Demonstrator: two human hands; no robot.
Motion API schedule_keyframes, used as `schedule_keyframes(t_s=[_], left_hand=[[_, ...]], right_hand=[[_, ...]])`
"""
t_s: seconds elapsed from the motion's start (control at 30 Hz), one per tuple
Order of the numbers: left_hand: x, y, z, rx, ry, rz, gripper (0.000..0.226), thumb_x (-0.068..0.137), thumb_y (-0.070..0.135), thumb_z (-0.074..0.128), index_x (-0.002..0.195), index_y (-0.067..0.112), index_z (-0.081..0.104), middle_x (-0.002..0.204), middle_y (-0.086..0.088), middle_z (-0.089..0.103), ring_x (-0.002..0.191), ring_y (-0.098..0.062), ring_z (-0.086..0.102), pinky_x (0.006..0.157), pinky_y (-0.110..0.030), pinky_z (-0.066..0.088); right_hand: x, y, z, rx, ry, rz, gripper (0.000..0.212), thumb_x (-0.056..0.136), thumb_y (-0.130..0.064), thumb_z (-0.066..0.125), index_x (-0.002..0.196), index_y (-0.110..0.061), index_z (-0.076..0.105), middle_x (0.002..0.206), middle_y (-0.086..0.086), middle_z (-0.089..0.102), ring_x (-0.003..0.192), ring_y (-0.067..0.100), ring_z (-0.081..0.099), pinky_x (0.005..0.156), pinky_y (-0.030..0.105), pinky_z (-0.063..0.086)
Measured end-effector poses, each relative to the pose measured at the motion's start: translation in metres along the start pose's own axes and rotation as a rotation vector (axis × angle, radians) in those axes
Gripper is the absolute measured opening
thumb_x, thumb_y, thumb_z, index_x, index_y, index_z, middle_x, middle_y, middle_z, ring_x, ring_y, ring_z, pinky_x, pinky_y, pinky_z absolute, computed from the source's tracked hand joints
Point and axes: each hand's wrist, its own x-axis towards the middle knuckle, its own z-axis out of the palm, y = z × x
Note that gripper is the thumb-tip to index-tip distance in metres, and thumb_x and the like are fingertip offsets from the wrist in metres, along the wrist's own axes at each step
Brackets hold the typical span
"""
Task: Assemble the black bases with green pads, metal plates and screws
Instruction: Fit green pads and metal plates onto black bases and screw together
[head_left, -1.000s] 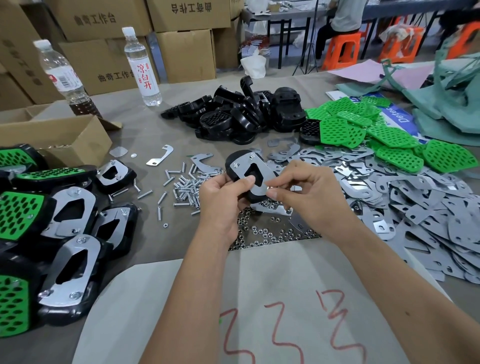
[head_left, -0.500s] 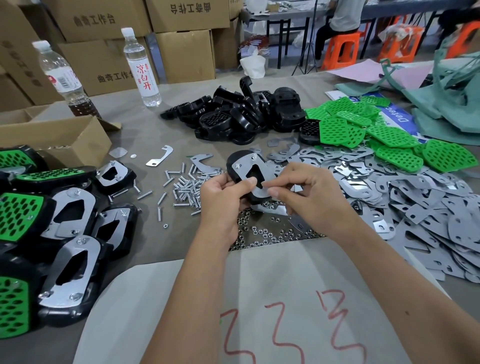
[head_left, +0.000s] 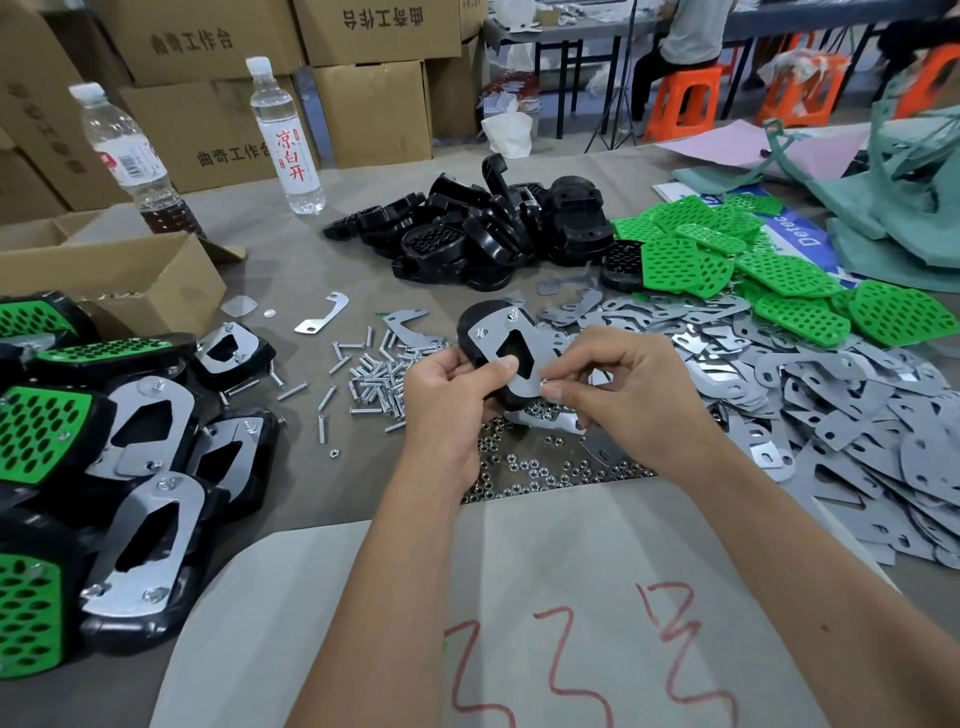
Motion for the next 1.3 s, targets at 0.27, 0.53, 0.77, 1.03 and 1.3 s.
schedule_keyframes(t_s=[0.27,0.53,0.77,1.03,1.3], left_hand=[[-0.0003,0.0018,-0.0008,0.004,-0.011,0.009,0.020,0.086,-0.007,0.072,0.104,0.003,0.074,0.099,-0.016,0.080,0.090,-0.033,0.077,0.085,-0.048,0.061],[-0.0008,0.0006,-0.0001,0.014,-0.012,0.030,0.021,0.086,-0.009,0.072,0.104,0.002,0.073,0.098,-0.016,0.080,0.096,-0.040,0.076,0.085,-0.049,0.063],[-0.0015,0.0005,0.0018,0.008,-0.021,0.029,0.022,0.085,-0.011,0.072,0.101,0.005,0.074,0.096,-0.015,0.080,0.085,-0.029,0.077,0.075,-0.038,0.064],[-0.0006,0.0019,-0.0006,-0.009,-0.029,0.016,0.022,0.086,-0.009,0.071,0.102,0.004,0.073,0.097,-0.016,0.080,0.084,-0.031,0.077,0.076,-0.040,0.063],[-0.0029,0.0014,0.0007,-0.034,-0.035,0.027,0.019,0.086,-0.008,0.072,0.100,0.005,0.074,0.092,-0.013,0.080,0.077,-0.025,0.077,0.065,-0.032,0.061]], right_hand=[[-0.0012,0.0004,0.0001,-0.040,0.011,-0.040,0.013,0.085,-0.003,0.083,0.089,-0.016,0.084,0.082,0.002,0.067,0.056,0.018,0.062,0.052,0.032,0.057],[-0.0009,-0.0037,-0.0012,-0.223,-0.022,-0.140,0.012,0.085,-0.004,0.083,0.095,-0.010,0.084,0.082,0.004,0.065,0.069,0.018,0.063,0.053,0.040,0.061],[-0.0008,-0.0014,0.0012,-0.213,0.023,-0.144,0.009,0.079,-0.009,0.090,0.083,-0.008,0.082,0.077,0.001,0.061,0.064,0.025,0.059,0.051,0.046,0.056],[-0.0007,0.0057,-0.0004,-0.041,-0.016,-0.093,0.010,0.081,-0.003,0.086,0.087,-0.009,0.082,0.078,0.002,0.064,0.059,0.016,0.062,0.051,0.028,0.055],[0.0002,0.0059,0.0043,-0.078,0.071,-0.103,0.019,0.073,-0.015,0.094,0.075,-0.017,0.076,0.072,-0.002,0.062,0.060,0.024,0.058,0.048,0.041,0.057]])
